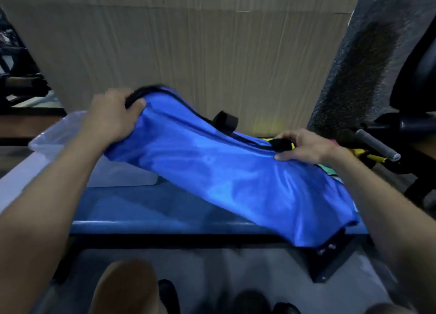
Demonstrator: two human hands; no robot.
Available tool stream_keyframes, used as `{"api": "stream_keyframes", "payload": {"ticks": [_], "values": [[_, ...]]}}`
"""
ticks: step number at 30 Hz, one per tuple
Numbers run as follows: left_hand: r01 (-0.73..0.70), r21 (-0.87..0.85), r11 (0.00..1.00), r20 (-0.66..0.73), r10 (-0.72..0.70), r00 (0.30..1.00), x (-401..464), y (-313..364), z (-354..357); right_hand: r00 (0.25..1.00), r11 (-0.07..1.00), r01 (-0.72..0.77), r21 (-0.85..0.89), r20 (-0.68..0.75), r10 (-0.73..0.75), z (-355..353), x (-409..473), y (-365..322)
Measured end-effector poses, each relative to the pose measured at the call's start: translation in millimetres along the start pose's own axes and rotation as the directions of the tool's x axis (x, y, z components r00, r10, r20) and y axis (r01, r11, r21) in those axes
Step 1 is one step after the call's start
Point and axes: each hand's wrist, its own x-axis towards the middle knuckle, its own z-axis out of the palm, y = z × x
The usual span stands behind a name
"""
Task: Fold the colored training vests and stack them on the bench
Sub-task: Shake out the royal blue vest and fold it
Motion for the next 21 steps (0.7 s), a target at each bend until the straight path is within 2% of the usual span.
{"api": "stream_keyframes", "payload": {"ticks": [2, 4, 6, 8, 11, 14, 16, 18, 19, 21], "values": [[0.054, 0.091, 0.994, 0.109, -0.063, 0.992, -6.7, -16.8, 39.2, 0.998, 0.964, -0.014, -0.264, -0.065, -0.003, 32.4, 36.6, 15.4], [0.054, 0.208, 0.977, 0.149, -0.086, 0.985, -16.2, -29.9, 74.8, 0.995, 0.929, -0.08, -0.362, -0.081, 0.054, 70.0, 54.3, 27.7], [0.044, 0.318, 0.947, 0.123, -0.087, 0.989, -20.9, -34.6, 96.9, 0.993, 0.923, -0.101, -0.37, -0.092, 0.072, 97.2, 58.9, 39.7], [-0.032, 0.369, 0.929, 0.105, -0.008, 0.994, -19.2, -34.2, 107.2, 0.993, 0.924, -0.084, -0.373, -0.113, 0.045, 104.4, 55.8, 49.6], [-0.159, 0.363, 0.918, 0.153, 0.109, 0.982, -21.0, -30.6, 117.5, 0.984, 0.926, -0.065, -0.371, -0.179, -0.003, 87.6, 40.7, 65.9], [-0.243, 0.315, 0.917, 0.239, 0.171, 0.956, -34.6, -26.8, 134.7, 0.945, 0.927, -0.103, -0.36, -0.326, -0.022, 66.9, 17.6, 82.6], [-0.256, 0.425, 0.868, 0.326, 0.117, 0.938, -42.1, -22.7, 145.6, 0.918, 0.93, -0.139, -0.34, -0.396, -0.008, 59.7, 1.9, 88.5], [-0.347, 0.555, 0.756, 0.385, 0.136, 0.913, -46.3, -13.4, 153.3, 0.904, 0.937, -0.177, -0.301, -0.427, 0.034, 57.4, -11.8, 93.6], [-0.404, 0.564, 0.72, 0.399, 0.191, 0.897, -48.0, -4.6, 155.7, 0.899, 0.94, -0.197, -0.28, -0.433, 0.059, 57.4, -18.1, 96.1], [-0.525, 0.469, 0.71, 0.397, 0.361, 0.844, -53.8, 18.8, 162.1, 0.89, 0.935, -0.24, -0.261, -0.443, 0.105, 56.8, -30.2, 99.3]]}}
